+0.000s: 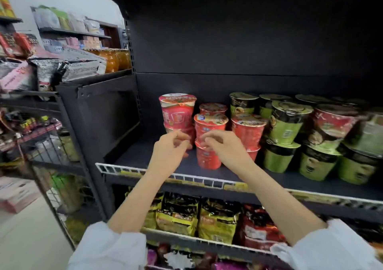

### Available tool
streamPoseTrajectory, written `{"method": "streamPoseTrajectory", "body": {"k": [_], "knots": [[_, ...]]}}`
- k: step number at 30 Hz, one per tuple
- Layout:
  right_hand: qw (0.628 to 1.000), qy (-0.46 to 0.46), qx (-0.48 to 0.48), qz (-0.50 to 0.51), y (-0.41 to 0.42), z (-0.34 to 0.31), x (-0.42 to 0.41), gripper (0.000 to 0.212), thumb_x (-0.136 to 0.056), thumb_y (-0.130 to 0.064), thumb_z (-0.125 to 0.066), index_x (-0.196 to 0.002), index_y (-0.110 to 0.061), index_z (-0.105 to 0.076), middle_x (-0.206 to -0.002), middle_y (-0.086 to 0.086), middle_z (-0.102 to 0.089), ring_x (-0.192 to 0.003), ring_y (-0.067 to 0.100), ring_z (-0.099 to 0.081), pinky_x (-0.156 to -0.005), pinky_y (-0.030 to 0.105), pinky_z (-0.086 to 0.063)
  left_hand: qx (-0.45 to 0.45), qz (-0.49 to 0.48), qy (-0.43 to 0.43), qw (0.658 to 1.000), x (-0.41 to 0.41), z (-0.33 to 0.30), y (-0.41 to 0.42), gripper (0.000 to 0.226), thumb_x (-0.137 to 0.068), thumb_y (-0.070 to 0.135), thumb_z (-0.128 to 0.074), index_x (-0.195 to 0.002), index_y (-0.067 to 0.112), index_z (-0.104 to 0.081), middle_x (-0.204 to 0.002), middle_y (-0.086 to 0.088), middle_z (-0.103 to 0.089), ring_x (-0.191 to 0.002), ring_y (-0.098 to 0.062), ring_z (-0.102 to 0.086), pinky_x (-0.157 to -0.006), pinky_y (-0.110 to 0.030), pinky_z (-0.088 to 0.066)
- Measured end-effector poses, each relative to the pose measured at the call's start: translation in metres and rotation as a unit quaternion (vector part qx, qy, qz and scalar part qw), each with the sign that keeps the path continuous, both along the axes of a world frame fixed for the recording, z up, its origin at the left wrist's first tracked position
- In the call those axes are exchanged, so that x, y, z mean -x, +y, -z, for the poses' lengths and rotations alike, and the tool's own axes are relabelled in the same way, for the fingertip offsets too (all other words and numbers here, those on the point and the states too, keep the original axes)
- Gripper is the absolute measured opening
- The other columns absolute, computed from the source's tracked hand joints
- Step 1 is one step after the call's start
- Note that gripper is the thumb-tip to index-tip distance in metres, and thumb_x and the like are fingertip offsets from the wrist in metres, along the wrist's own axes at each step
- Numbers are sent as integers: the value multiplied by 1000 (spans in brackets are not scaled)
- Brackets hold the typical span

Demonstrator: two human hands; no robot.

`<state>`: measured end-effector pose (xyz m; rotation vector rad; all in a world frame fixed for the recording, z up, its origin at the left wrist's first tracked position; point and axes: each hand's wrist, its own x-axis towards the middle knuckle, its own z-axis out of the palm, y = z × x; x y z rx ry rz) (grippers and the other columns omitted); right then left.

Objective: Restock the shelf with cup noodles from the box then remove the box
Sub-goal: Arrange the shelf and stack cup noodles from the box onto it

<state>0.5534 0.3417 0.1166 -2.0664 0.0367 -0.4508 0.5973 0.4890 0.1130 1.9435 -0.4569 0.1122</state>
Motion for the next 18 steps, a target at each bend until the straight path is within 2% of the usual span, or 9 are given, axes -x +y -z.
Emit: {"method": "streamPoseTrajectory", "body": {"k": [2,4,6,9,11,14,15,18], "knots": [[1000,15,18,6,-15,9,40,19,-95,-14,-50,-98,-19,-68,-88,-5,-70,-84,9,-66,-75,21,-52,-24,-1,5,1000,41,9,-13,16,-93,11,-52,-87,23,-61,-81,2,-69,-68,-13,-65,-53,-10,-48],[999,46,2,8,-29,19,82,18,-96,-14,-49,-95,-19,-66,-81,-7,-68,-75,8,-65,-70,20,-50,-51,8,-8,999,84,18,-30,13,-93,12,-51,-94,17,-63,-88,-2,-71,-73,-16,-67,-66,-25,-55],[998,63,4,27,-48,26,126,18,-97,-13,-48,-93,-19,-65,-77,-8,-67,-68,7,-64,-63,18,-49,-69,38,-22,997,125,24,-52,15,-93,11,-50,-98,14,-64,-90,-3,-72,-79,-18,-68,-77,-35,-55],[994,72,0,85,-83,36,198,19,-96,-12,-47,-92,-17,-65,-79,-2,-69,-69,12,-65,-64,19,-50,-90,96,-23,991,186,36,-92,15,-94,14,-49,-102,14,-62,-97,-5,-70,-85,-20,-67,-80,-36,-54],[988,88,-9,125,-106,47,250,20,-97,-13,-46,-95,-15,-65,-83,3,-70,-71,15,-66,-68,24,-51,-91,131,-13,987,229,49,-117,14,-94,16,-50,-101,16,-61,-96,-6,-69,-82,-22,-67,-78,-38,-55],[972,130,-20,196,-137,72,335,21,-96,-15,-47,-92,-17,-67,-86,4,-72,-77,19,-69,-73,34,-55,-100,179,5,979,298,73,-154,11,-93,19,-52,-99,19,-62,-93,-3,-69,-81,-17,-66,-70,-29,-53],[965,145,-28,215,-148,80,364,21,-96,-14,-48,-91,-16,-68,-87,5,-73,-78,20,-69,-74,36,-55,-100,198,15,975,322,80,-166,10,-93,19,-53,-97,20,-62,-92,-2,-69,-81,-17,-66,-71,-30,-52],[945,179,-56,266,-180,97,447,21,-96,-13,-47,-94,-13,-68,-84,5,-71,-69,16,-65,-66,30,-52,-102,273,42,956,390,93,-208,12,-93,18,-52,-97,18,-63,-98,-5,-67,-84,-19,-65,-75,-33,-53]]}}
